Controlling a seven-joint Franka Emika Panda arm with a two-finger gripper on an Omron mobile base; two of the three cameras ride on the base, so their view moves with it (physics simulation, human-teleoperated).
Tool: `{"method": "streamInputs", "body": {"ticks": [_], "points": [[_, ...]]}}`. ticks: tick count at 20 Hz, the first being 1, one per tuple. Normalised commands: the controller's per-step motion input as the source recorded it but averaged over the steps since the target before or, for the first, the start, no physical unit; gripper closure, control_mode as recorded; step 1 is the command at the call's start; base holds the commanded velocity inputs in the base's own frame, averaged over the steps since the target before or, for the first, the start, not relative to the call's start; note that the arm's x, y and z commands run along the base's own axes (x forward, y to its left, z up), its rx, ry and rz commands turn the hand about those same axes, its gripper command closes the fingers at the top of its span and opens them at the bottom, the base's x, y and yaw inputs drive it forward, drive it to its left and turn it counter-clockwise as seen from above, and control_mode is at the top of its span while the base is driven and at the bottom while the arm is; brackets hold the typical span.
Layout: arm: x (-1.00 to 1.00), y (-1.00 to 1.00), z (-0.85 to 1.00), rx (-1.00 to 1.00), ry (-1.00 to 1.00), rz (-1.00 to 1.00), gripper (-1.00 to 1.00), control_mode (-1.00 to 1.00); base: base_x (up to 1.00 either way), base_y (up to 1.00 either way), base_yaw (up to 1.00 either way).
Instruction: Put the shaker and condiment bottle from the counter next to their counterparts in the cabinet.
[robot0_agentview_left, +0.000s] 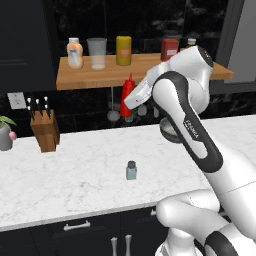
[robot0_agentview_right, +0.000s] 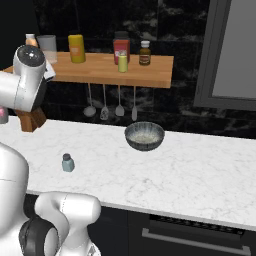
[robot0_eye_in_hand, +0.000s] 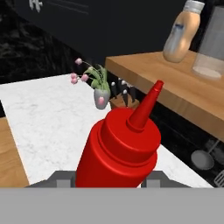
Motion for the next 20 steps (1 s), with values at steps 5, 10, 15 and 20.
{"method": "streamInputs", "body": {"ticks": [5,10,15,20], "points": [[0.1,0.23,0.38,0.0,-0.03,-0.03,1.0,-1.0,0.0,0.0,0.0],[0.2,0.07,0.22,0.0,-0.01,-0.02,1.0,-1.0,0.0,0.0,0.0],[0.31,0.09,0.11,0.0,-0.07,0.0,1.0,-1.0,0.0,0.0,0.0],[0.25,0.16,0.19,0.0,-0.09,0.0,1.0,-1.0,0.0,0.0,0.0]]}}
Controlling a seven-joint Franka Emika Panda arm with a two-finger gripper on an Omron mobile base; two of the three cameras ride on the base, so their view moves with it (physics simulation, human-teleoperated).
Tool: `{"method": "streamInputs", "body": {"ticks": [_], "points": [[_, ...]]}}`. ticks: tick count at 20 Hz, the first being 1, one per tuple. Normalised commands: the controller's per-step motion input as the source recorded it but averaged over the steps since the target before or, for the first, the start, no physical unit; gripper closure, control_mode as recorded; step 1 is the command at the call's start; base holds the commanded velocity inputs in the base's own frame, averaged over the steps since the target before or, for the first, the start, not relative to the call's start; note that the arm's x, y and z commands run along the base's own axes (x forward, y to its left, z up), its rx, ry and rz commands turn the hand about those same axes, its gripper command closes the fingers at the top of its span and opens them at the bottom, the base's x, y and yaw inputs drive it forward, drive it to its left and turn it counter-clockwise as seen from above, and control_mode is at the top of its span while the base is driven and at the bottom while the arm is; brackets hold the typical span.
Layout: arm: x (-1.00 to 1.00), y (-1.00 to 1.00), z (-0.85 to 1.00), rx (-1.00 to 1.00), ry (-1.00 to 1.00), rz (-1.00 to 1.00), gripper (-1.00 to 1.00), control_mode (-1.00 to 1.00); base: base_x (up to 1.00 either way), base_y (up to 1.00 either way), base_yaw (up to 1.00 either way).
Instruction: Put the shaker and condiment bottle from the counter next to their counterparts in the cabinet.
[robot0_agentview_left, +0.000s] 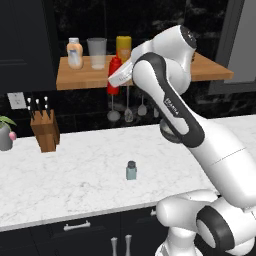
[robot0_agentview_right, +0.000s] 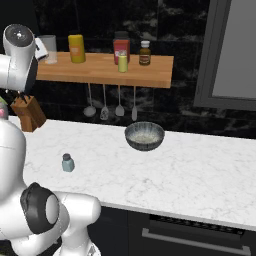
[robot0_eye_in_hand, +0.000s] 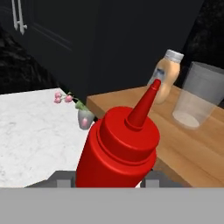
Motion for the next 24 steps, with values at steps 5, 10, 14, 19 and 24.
{"method": "streamInputs", "body": {"ticks": [5,10,14,19,24], "points": [[0.33,0.2,0.08,0.0,-0.06,-0.01,1.0,-1.0,0.0,0.0,0.0],[0.45,0.16,0.04,0.0,-0.05,-0.03,1.0,-1.0,0.0,0.0,0.0],[0.46,0.16,0.21,0.0,-0.06,-0.01,1.0,-1.0,0.0,0.0,0.0],[0.37,0.13,0.25,0.0,-0.02,-0.01,1.0,-1.0,0.0,0.0,0.0],[0.39,0.17,0.09,0.0,-0.01,-0.01,1.0,-1.0,0.0,0.0,0.0]]}}
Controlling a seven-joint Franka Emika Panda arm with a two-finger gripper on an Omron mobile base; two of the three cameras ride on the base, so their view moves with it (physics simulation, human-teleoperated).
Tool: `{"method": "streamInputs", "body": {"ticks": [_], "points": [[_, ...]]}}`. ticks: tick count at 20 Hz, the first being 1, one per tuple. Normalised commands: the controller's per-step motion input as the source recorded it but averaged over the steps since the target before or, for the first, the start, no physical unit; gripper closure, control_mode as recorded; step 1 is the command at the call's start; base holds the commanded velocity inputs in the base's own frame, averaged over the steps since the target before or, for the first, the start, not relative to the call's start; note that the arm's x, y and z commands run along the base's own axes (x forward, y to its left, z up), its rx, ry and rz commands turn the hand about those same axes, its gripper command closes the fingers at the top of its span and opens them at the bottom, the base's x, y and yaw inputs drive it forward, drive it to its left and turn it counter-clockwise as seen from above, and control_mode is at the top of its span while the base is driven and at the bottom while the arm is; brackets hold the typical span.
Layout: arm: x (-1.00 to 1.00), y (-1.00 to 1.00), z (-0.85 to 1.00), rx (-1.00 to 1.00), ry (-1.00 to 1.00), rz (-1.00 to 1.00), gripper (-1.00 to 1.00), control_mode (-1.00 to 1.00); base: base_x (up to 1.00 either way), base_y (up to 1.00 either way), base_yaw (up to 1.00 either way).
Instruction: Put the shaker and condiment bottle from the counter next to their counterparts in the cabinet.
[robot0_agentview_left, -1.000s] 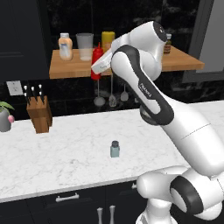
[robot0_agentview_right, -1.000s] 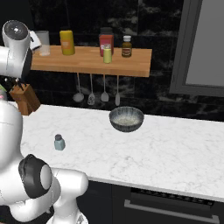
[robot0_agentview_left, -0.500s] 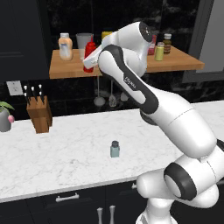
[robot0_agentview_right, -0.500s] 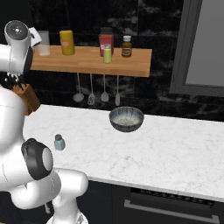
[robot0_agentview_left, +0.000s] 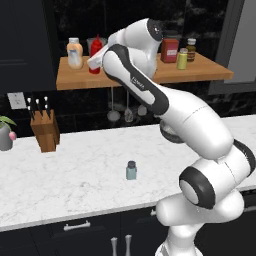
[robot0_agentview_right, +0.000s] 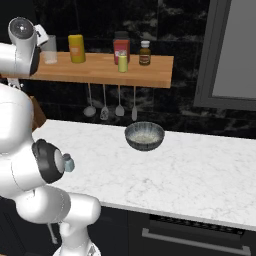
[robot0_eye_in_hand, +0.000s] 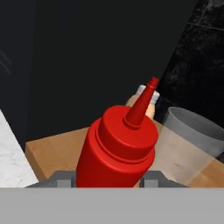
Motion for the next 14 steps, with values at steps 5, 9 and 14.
{"method": "streamInputs", "body": {"ticks": [5,9,14], "points": [[0.4,0.17,0.0,0.0,0.0,-0.02,1.0,-1.0,0.0,0.0,0.0],[0.32,0.22,0.0,0.0,0.0,-0.06,1.0,-1.0,0.0,0.0,0.0],[0.19,0.25,0.0,0.0,0.0,-0.09,1.0,-1.0,0.0,0.0,0.0]]}}
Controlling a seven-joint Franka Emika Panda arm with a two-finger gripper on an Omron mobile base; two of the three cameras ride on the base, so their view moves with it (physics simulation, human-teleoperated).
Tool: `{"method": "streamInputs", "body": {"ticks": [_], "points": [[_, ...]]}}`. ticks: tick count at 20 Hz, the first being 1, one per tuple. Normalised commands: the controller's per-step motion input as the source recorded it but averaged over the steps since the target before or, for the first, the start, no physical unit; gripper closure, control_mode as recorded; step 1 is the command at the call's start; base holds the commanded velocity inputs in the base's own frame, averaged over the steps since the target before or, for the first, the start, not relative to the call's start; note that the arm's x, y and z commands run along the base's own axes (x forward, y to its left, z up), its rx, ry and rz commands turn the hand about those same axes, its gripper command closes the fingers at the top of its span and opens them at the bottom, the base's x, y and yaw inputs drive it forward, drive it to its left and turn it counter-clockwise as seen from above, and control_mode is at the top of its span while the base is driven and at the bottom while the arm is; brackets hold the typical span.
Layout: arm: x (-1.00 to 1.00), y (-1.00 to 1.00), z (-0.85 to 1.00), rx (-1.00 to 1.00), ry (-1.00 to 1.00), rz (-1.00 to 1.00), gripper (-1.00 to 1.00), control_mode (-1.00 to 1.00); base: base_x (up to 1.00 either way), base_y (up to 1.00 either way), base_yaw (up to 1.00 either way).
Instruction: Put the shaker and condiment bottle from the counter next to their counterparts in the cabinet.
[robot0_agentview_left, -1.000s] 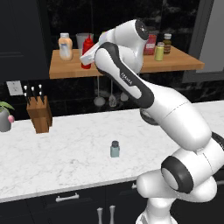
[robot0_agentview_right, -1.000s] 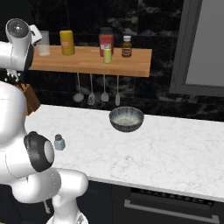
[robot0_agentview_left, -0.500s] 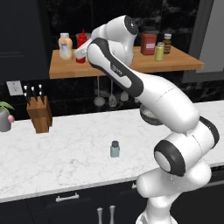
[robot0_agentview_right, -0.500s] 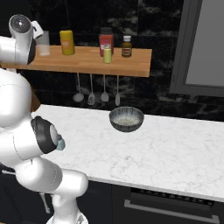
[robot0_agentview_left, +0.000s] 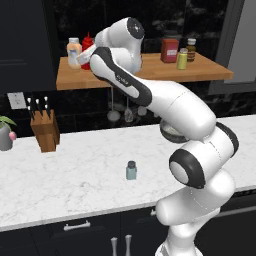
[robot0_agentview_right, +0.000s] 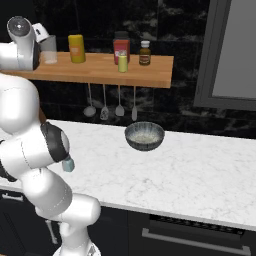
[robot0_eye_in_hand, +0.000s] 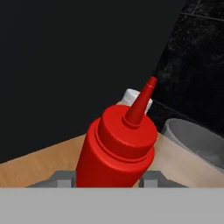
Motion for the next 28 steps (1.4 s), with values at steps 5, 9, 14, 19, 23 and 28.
{"method": "streamInputs", "body": {"ticks": [5,9,14,19,23,28], "points": [[0.04,0.26,0.0,0.0,0.0,-0.09,1.0,-1.0,0.0,0.0,0.0],[0.0,0.25,0.0,0.0,0.0,-0.09,-1.0,-1.0,0.0,0.0,0.0],[0.0,0.08,0.0,0.0,0.0,-0.1,-1.0,-1.0,0.0,0.0,0.0],[0.0,0.02,0.0,0.0,0.0,-0.09,-1.0,-1.0,0.0,0.0,0.0],[0.0,0.01,0.0,0.0,0.0,-0.09,-1.0,-1.0,0.0,0.0,0.0],[0.0,0.0,0.04,0.03,0.0,-0.08,-1.0,-1.0,0.0,0.0,0.0]]}}
